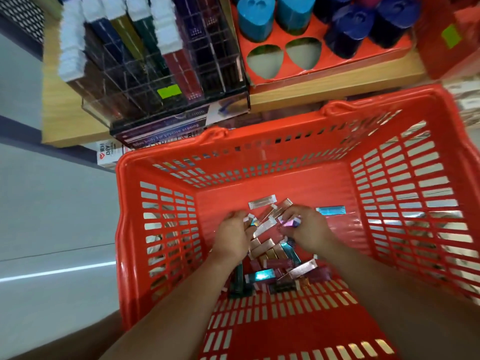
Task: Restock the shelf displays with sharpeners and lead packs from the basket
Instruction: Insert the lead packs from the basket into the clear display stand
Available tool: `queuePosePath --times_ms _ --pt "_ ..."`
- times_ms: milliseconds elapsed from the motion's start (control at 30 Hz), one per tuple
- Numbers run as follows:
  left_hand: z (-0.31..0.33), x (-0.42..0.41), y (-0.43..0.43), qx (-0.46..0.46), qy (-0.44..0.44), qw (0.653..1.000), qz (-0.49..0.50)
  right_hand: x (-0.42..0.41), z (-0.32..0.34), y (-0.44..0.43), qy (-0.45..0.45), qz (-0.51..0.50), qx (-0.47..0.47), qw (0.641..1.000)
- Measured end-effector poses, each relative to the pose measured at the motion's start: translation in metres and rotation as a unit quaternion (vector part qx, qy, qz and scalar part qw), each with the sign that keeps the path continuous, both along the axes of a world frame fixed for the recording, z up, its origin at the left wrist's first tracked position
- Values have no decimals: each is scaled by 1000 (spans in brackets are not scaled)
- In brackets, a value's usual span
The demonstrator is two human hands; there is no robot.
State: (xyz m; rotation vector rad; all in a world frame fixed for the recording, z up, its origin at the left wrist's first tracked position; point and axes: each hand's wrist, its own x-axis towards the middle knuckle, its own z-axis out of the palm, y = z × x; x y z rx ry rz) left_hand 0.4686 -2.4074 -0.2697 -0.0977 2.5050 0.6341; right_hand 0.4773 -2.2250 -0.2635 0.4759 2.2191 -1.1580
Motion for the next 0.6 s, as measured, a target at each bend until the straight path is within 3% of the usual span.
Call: queuePosePath --times_ms 67,100,133,200,233,300,400,467,533,600 --pt "10 -2 -1 36 -56 994 88 -5 11 3 -71 -144 -115 980" --pt "16 -5 -2 76 -92 981 153 -7 17 5 -115 -217 -181 952" --pt "26 -8 -3 136 -136 954 230 -9 24 7 -152 -276 -234 920" --pt "53 -12 -1 301 -226 852 363 -11 40 7 -188 -347 -296 870" --pt "66 -13 0 368 -250 807 387 -12 49 5 -189 -376 -319 849" --pt "89 -16 5 445 -274 767 373 -13 67 -3 -174 -432 -357 809" --pt "114 -14 15 485 -251 764 344 -15 95 -16 -122 -491 -403 763" --pt "130 -10 23 478 -202 789 328 -16 115 -26 -80 -507 -423 747" --pt "144 -7 27 448 -102 830 317 -14 135 -34 -43 -498 -437 748" --pt "158 -7 24 448 -25 834 323 -9 154 -39 -18 -466 -443 766"
